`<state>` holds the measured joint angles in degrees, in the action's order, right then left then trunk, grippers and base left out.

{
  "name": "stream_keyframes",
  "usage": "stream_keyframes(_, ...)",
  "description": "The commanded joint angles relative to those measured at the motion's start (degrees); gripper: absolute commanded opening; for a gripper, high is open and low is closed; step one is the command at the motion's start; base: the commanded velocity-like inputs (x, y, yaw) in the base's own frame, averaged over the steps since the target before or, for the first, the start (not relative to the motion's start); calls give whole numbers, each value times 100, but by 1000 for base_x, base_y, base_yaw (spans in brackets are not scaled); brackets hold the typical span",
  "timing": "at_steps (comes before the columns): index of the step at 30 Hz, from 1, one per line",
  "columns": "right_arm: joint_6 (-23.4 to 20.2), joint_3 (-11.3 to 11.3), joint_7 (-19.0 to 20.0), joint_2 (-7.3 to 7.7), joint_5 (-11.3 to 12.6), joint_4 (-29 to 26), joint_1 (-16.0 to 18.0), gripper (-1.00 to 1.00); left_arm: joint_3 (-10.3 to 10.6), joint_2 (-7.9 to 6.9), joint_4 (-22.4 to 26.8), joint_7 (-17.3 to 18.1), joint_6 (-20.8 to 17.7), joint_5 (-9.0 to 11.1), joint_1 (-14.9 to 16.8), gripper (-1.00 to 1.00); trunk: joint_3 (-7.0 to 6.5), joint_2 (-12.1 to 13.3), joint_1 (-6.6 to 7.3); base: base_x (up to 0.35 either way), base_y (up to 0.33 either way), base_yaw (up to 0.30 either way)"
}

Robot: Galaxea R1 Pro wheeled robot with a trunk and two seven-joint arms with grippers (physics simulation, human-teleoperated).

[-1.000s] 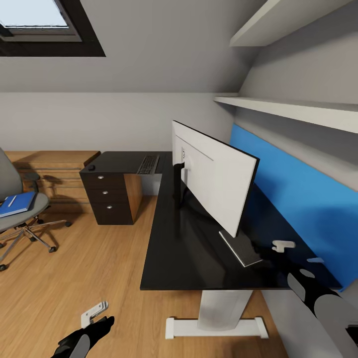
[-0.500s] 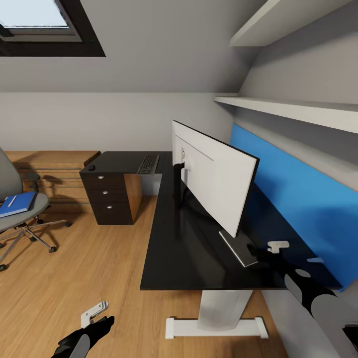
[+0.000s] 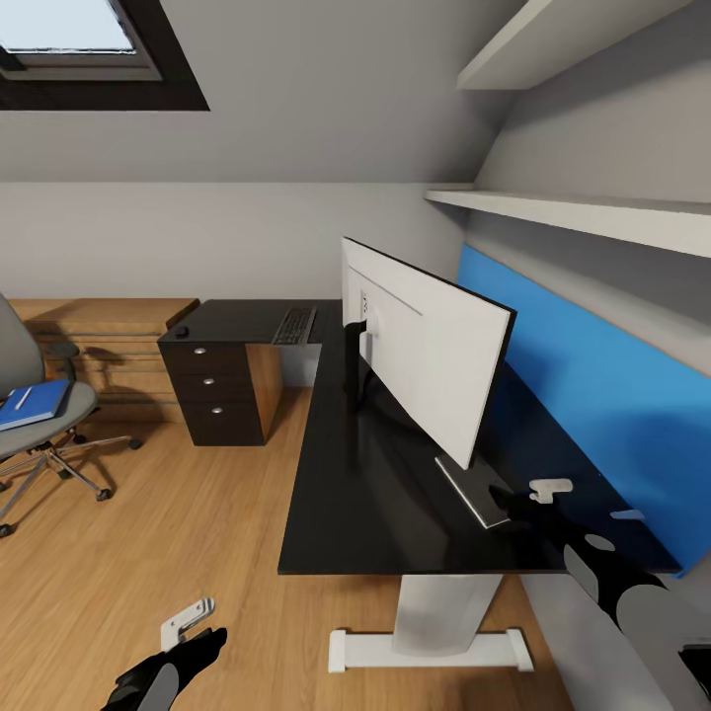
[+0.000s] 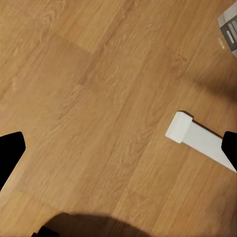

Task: In the bedroom, organize the workspace by keeping the computer under the desk, ensuring the monitor is on the desk, placing the keyboard on the desk next to the monitor, placing the mouse on the desk next to the keyboard, moving the folder from the swivel chair onto the desk next to the mouse, stacking the notebook on top of the folder with the pen on top of the notebook, and positioning the swivel chair next to the desk.

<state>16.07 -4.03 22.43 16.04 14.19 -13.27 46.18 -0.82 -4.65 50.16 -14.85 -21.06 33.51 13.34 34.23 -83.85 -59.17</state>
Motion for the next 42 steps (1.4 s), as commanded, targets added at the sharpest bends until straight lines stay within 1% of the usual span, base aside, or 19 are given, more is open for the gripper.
stream_keyframes(1, 19, -43, 16, 4, 58, 8, 5, 100, 2, -1, 11, -38, -22, 60, 1, 100, 6, -3, 0, 0, 0, 0)
stream_keyframes(7, 19, -45, 16, 4, 58, 8, 5, 100, 2, -1, 11, -43, -21, 59, 1, 100, 113, -244, -132, 0, 0, 0)
stream_keyframes(27, 19, -54, 16, 4, 58, 8, 5, 100, -6, -9, 7, -19, -21, 59, 1, 100, 113, -244, -132, 0, 0, 0)
stream_keyframes(34, 19, -54, 16, 4, 58, 8, 5, 100, -6, -10, 3, -18, -21, 59, 1, 100, 113, -244, -132, -186, 0, 0)
stream_keyframes(42, 19, -54, 16, 12, 58, 0, 5, 100, -6, -4, 3, -18, -21, 54, 1, 100, 113, -244, -132, -27, 0, 0)
